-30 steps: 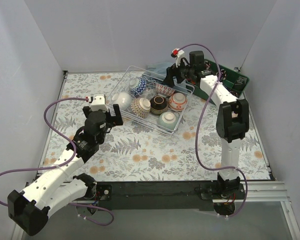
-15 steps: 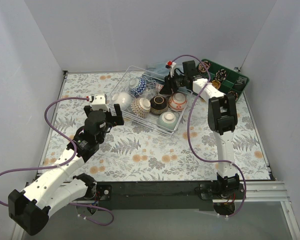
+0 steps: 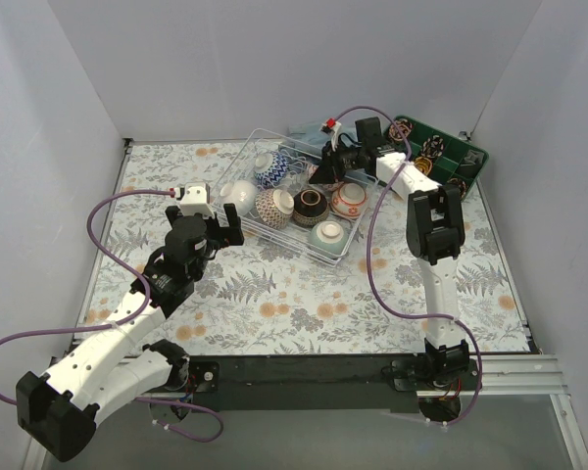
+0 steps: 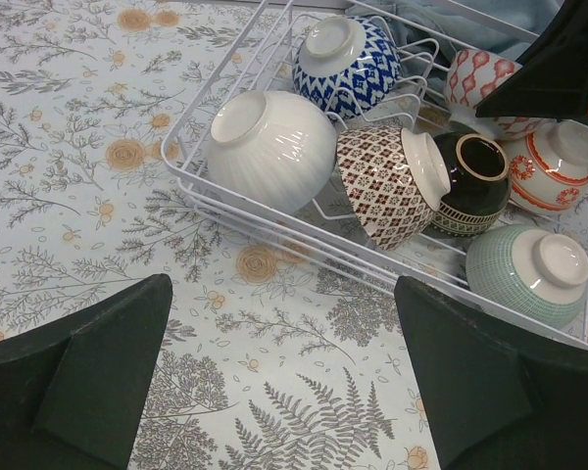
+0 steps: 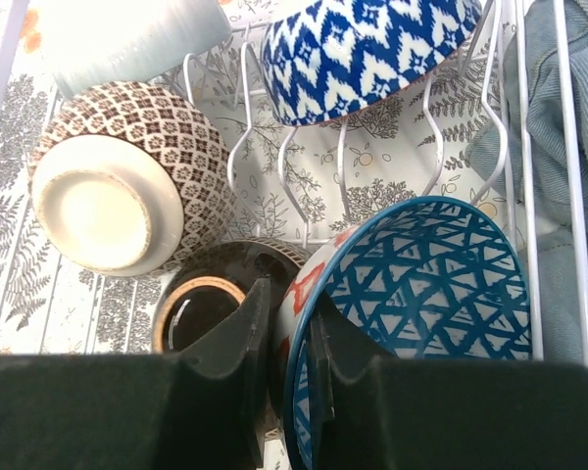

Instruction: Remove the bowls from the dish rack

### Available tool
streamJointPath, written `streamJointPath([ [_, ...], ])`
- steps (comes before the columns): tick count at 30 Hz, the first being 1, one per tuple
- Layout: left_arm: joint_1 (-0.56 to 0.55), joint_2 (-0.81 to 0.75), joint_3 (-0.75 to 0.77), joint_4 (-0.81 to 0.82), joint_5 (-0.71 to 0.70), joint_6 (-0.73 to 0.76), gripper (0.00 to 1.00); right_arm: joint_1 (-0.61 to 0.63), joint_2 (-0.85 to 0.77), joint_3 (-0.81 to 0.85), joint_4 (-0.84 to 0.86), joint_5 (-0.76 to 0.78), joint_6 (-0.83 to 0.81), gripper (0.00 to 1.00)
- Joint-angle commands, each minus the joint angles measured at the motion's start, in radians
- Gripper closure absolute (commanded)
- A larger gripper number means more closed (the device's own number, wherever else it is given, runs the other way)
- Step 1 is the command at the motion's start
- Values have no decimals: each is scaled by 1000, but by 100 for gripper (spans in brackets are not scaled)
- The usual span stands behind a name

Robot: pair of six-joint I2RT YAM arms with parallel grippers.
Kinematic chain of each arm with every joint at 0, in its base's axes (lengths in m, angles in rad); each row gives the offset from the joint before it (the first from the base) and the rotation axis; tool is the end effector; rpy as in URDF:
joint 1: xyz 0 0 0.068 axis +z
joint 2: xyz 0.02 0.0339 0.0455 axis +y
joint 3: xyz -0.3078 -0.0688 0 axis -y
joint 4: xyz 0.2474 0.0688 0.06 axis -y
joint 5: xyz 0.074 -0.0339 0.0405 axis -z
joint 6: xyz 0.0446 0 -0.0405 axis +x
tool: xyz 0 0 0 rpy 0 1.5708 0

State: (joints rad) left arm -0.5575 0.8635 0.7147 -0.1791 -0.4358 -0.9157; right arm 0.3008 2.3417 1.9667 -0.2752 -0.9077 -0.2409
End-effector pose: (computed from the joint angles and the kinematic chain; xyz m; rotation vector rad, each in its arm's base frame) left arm 0.1643 -0.0803 0.3333 -0.6308 1.8041 -0.5985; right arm 0.5315 0.2017 0.2381 -1.0258 1.8418 1.0296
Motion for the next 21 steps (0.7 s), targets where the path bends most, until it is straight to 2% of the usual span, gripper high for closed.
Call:
streamJointPath([
  [1,7,-23,-8,13,11,0,2,-12,-150,14,39,-49,2,94],
  [13,10,-37,-12,17,9,-6,2,-8,-364,-112,39,-43,2,97],
  [17,10,-43,-14,17,0,-6,2,-6,-499,-291,60,13,6,97],
  [21,11,-52,-14,17,-21,-6,2,6,-712,-490,99,178,25,98],
])
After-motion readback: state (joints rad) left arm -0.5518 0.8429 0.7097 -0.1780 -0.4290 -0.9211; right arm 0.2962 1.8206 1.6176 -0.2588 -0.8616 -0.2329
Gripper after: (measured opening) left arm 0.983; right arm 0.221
